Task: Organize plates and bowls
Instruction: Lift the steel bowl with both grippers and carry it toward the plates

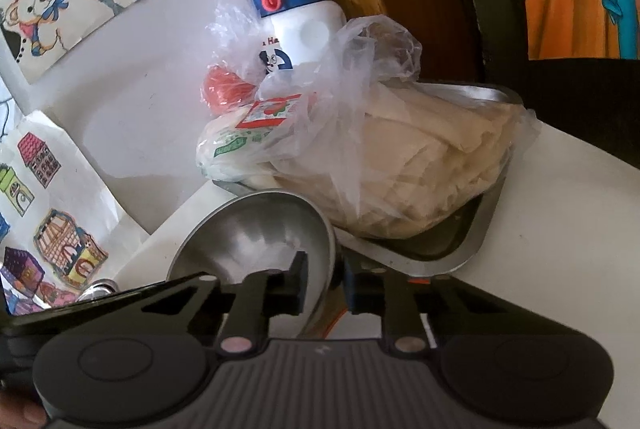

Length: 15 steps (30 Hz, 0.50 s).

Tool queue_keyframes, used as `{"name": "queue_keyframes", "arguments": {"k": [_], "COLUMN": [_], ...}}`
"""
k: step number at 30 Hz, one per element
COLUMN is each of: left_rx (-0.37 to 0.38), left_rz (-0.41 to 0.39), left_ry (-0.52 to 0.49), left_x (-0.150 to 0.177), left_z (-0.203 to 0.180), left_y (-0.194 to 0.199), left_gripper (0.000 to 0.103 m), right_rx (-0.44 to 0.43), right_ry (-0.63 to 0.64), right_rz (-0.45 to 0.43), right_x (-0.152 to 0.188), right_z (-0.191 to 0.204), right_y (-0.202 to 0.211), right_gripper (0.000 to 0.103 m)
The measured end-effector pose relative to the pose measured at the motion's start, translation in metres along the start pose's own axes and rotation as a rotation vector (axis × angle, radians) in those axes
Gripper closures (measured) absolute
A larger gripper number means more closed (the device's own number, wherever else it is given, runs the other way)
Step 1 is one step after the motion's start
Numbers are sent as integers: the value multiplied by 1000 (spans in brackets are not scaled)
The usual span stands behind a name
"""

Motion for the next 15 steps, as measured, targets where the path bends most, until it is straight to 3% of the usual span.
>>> {"name": "queue_keyframes", "arguments": {"k": [8,15], "left_rx": [4,33], "left_rz": [-11,-60], "left_ry": [37,44], "left_x": [-2,-1], "left_z": [5,3], "left_y": [9,55], "left_gripper": [89,89], "right_rx": [-1,-12], "right_ry": [12,32], "right_rz": [-45,-86], "right_x": [2,12], "right_z": [14,43], "right_y": [19,62], "right_gripper": [88,88]}}
Point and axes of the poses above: each gripper's, at about its wrist camera, not at the fingertips, and y roughly against the way its jaws point, z to its left, x to its underside, the point moved 2 cm from there along -y, roughly the way its jaws point, and after that the axes turned 8 degrees about z, right-handed, at the moved point
